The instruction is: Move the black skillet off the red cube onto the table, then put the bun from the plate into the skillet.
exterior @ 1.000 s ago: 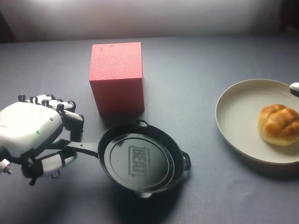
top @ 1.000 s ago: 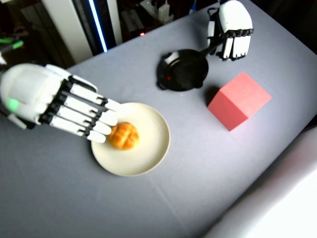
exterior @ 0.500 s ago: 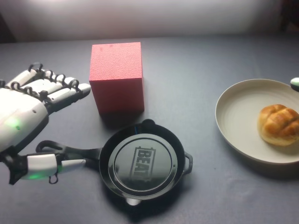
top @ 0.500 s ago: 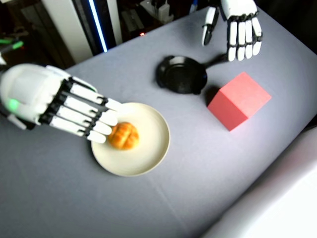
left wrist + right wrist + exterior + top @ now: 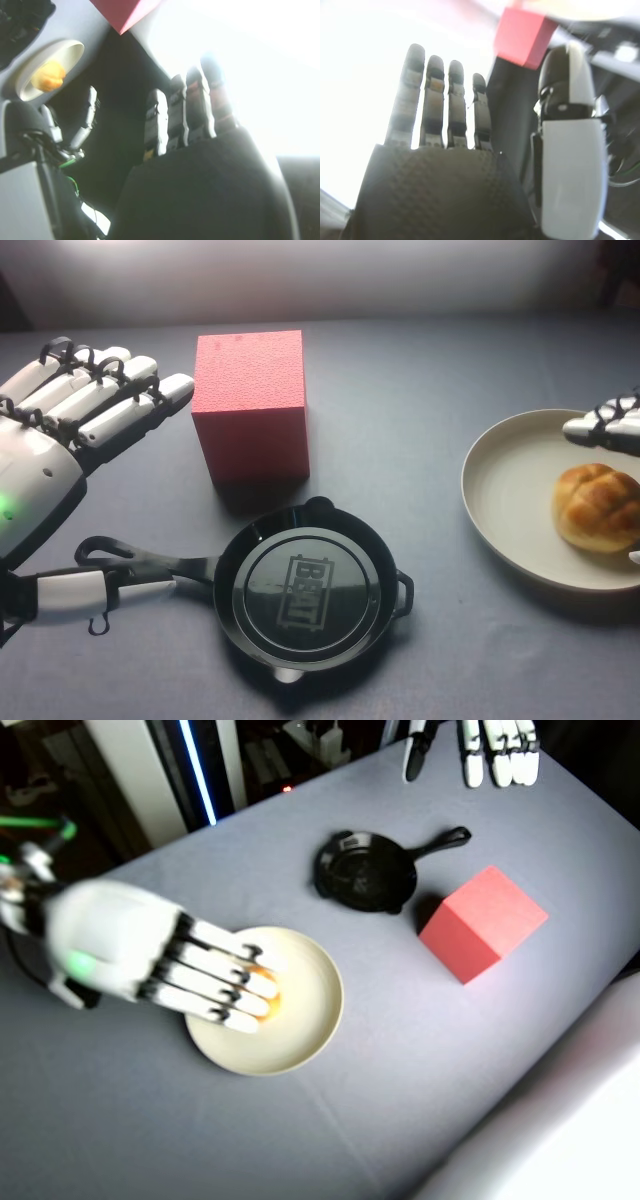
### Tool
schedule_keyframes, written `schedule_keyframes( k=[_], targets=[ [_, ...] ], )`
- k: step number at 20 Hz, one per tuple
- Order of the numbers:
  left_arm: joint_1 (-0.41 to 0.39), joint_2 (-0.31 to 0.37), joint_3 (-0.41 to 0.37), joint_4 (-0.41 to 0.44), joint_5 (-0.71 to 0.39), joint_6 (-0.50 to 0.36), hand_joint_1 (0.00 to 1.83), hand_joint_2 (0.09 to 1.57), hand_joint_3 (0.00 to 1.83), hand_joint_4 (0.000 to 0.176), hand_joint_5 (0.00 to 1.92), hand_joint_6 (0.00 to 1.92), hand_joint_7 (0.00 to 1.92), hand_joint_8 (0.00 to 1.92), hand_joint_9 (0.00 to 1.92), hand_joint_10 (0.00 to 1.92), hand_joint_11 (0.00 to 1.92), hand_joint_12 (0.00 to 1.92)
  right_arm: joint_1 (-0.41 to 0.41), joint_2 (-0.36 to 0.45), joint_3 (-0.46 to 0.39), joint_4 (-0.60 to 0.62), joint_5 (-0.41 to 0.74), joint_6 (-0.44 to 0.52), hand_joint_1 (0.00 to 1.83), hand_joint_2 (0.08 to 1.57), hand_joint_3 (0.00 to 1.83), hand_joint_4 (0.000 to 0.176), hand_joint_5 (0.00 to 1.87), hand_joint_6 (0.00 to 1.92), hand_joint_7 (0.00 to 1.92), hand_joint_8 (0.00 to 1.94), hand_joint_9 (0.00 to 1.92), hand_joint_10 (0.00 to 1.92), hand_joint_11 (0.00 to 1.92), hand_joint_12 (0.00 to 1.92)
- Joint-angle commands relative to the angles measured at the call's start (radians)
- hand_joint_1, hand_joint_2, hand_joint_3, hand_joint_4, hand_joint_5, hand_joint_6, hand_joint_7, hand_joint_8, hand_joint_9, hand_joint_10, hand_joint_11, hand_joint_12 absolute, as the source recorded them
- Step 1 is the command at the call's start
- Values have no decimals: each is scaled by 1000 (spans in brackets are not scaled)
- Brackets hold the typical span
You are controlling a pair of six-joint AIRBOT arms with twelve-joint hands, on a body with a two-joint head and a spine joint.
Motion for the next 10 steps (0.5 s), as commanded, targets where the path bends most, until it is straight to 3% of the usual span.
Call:
schedule_keyframes(
  k=[1,2,4,7,8,10],
  targets=[
    [-1,7,-1,15,-125,-2,757,863,0,89,150,1,149,3,130,5,0,465,18,-1,13,12,65,6,1074,941,0,16,364,5,382,6,372,8,430,22],
    [-1,5,-2,15,-121,-2,757,877,1,82,148,0,139,0,119,1,0,436,37,-9,25,-2,32,6,1086,947,0,43,375,7,396,8,379,8,422,21],
    [0,2,-2,14,-119,-2,761,886,3,76,155,2,144,1,118,1,0,454,66,-24,45,-19,-15,1,1059,944,0,51,399,5,431,5,409,7,433,32],
    [1,4,0,9,-115,-2,727,912,7,76,150,1,135,1,115,2,0,578,103,-51,66,-49,-70,-7,1111,957,0,11,577,4,587,3,538,6,459,105],
    [1,5,0,9,-115,-2,736,922,10,75,160,4,136,1,118,3,0,595,108,-54,67,-49,-72,-12,1145,974,5,0,697,9,678,16,609,2,406,308],
    [1,4,-1,9,-118,-2,724,937,9,73,149,0,134,0,119,2,0,629,116,-61,75,-49,-74,-13,1153,979,0,0,913,24,907,17,820,30,366,795]
  ],
)
